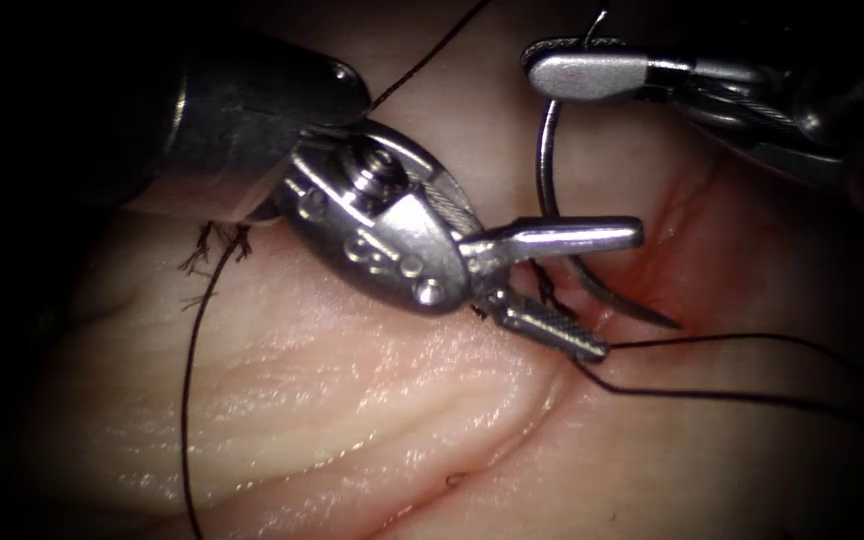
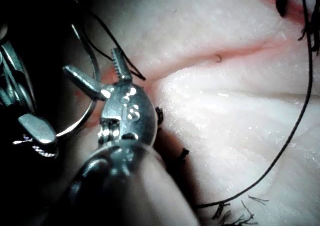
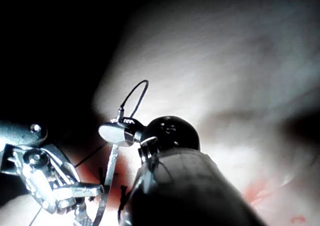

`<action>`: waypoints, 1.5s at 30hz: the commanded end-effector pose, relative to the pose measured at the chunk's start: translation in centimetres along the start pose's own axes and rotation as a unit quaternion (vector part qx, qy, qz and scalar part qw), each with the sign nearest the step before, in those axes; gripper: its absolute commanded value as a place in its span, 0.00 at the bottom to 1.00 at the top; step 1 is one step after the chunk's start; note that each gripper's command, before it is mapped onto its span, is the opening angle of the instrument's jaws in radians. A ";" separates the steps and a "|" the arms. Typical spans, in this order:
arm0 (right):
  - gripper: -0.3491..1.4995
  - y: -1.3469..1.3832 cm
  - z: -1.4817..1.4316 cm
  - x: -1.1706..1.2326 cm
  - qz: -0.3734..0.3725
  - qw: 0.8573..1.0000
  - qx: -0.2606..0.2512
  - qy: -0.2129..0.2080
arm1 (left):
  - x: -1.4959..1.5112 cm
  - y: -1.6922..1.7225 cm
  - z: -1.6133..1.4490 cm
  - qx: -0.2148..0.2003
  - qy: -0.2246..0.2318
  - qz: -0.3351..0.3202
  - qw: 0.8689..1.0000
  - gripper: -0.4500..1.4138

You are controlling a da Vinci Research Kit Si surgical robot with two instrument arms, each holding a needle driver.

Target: Wound Closure

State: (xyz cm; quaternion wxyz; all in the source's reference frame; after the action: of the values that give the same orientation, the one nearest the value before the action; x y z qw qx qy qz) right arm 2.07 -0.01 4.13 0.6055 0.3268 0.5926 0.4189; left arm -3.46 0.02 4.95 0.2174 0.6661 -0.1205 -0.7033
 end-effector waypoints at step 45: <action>0.88 -0.08 -0.22 -0.09 0.037 0.999 -0.038 -0.007 | -0.20 -0.01 -0.10 0.019 -0.041 0.080 0.996 0.00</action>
State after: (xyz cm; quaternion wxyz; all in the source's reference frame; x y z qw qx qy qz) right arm 1.79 -0.20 4.05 0.6053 0.3295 0.5576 0.4627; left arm -3.30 0.10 5.07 0.2567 0.6293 -0.1960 -0.7069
